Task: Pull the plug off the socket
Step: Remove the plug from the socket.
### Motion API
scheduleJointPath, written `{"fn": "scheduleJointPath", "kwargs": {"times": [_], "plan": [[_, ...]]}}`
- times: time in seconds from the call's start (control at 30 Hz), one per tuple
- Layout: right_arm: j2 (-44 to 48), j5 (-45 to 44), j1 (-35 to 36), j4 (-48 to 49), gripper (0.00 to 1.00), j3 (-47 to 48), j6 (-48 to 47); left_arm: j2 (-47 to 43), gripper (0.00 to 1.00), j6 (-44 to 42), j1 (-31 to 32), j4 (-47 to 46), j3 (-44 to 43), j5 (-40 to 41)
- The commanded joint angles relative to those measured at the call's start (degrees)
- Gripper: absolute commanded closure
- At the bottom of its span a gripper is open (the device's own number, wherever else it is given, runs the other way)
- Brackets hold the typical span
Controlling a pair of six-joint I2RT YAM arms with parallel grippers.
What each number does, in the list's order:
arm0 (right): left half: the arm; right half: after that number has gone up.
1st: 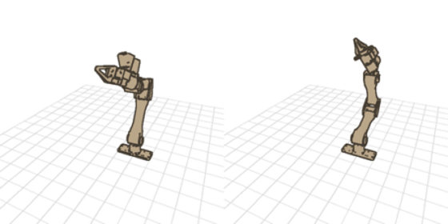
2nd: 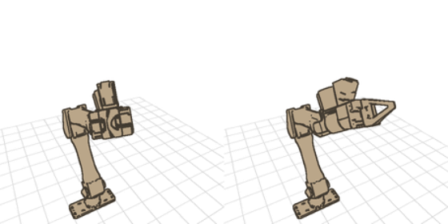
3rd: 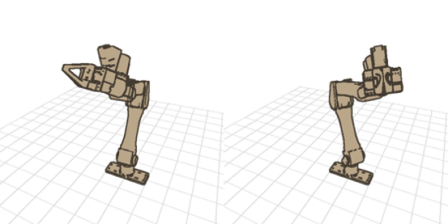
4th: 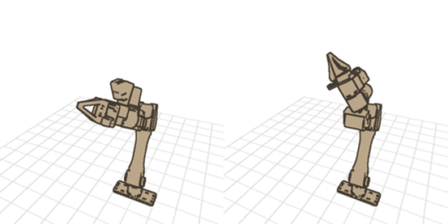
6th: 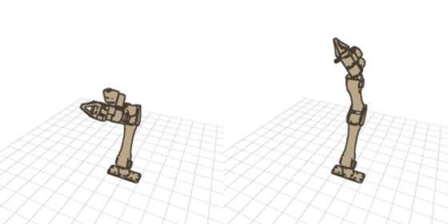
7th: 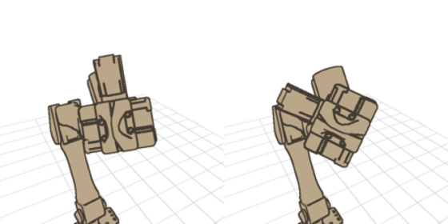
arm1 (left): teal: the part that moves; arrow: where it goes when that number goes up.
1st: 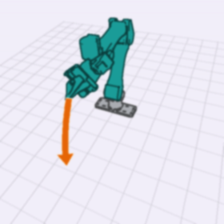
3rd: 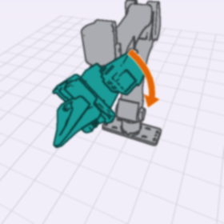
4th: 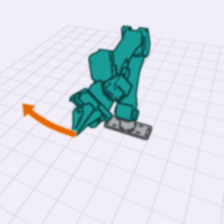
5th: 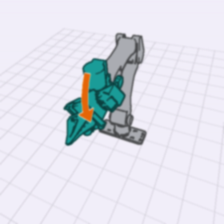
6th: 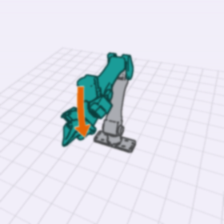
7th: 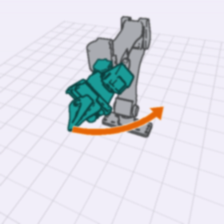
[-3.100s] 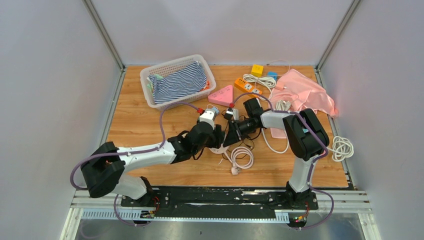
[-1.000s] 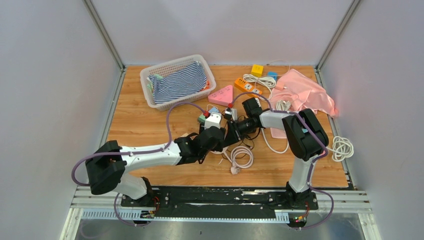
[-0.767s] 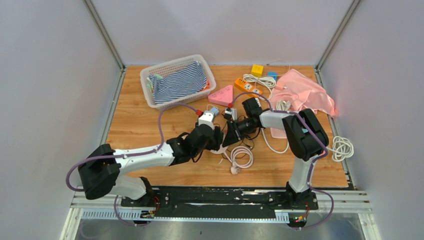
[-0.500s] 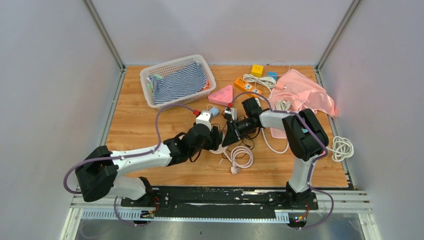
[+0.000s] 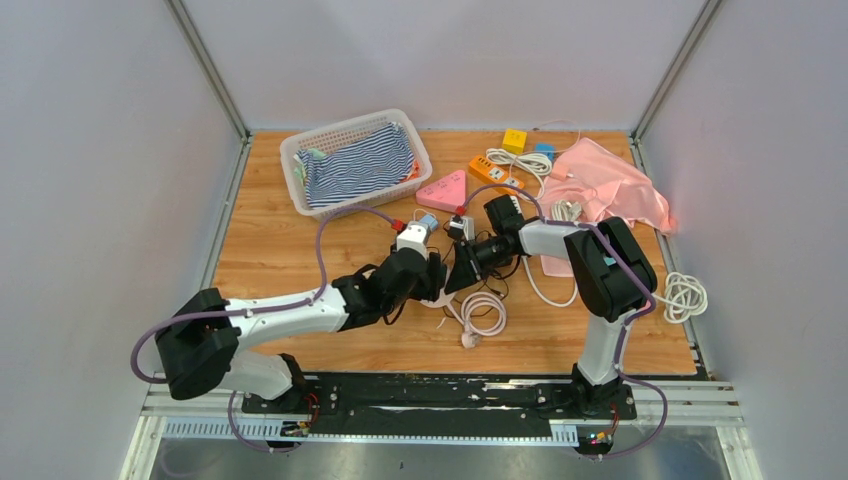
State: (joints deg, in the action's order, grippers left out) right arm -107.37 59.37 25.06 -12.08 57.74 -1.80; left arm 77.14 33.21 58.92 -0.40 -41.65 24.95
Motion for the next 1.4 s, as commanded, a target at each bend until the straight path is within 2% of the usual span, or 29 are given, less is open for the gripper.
{"fn": "scheduleJointPath", "kwargs": {"times": [0.0, 0.1, 0.23, 0.33, 0.43, 0.57, 0.67, 0.73, 0.87, 0.97, 1.07, 1.2, 1.27, 1.37], "plan": [[-3.4, -16.7, -1.7, -1.4, 1.0, -1.4, -4.2, -4.9, 1.0, 0.8, -2.9, -1.9, 3.7, -8.7], [-3.6, -16.7, -1.6, -1.5, 1.0, -1.4, -4.3, -5.5, 1.0, -0.2, -3.0, -1.4, 3.7, -8.2], [-3.4, -16.7, -1.5, -1.5, 1.0, -1.4, -4.3, -2.2, 1.0, -1.4, -0.4, 8.2, -1.2, 4.7], [-3.6, -16.6, -1.5, -1.5, 1.0, -1.3, -4.3, 0.7, 1.0, -2.3, 1.9, 11.4, -4.1, 8.2], [-3.5, -16.6, -1.5, -1.5, 1.0, -1.3, -4.4, 1.0, 1.0, -2.4, 2.1, 8.9, -3.4, 5.9], [-3.4, -16.6, -1.5, -1.5, 1.0, -1.3, -4.3, -1.6, 1.0, -0.9, -0.3, 0.8, 1.0, -5.8], [-3.2, -16.9, -1.6, -1.5, 1.0, -1.3, -4.5, -3.0, 1.0, -0.5, -1.0, 0.7, 1.8, -6.8], [-3.1, -16.9, -1.5, -1.5, 1.0, -1.3, -4.5, -3.3, 1.0, -0.8, -1.0, 1.0, 1.8, -4.4], [-3.3, -16.9, -1.5, -1.5, 1.0, -1.3, -4.5, -0.1, 1.0, -2.7, 2.0, 10.9, -3.0, 8.6], [-3.5, -16.8, -1.5, -1.6, 1.0, -1.2, -4.6, 2.7, 1.0, -3.0, 3.7, 14.4, -6.0, 13.1], [-3.3, -16.8, -1.5, -1.6, 1.0, -1.2, -4.6, 1.7, 1.0, -3.2, 3.4, 8.9, -3.3, 7.3], [-3.1, -16.8, -1.5, -1.6, 1.0, -1.3, -4.6, -3.1, 1.0, 0.4, -2.1, -2.7, 3.2, -9.1], [-3.1, -16.8, -1.5, -1.6, 1.0, -1.3, -4.6, -5.6, 1.0, 0.9, -3.6, -3.4, 4.5, -11.2], [-3.1, -16.8, -1.5, -1.6, 1.0, -1.3, -4.6, -7.9, 1.0, -0.1, -3.8, -2.7, 5.3, -8.9]]}}
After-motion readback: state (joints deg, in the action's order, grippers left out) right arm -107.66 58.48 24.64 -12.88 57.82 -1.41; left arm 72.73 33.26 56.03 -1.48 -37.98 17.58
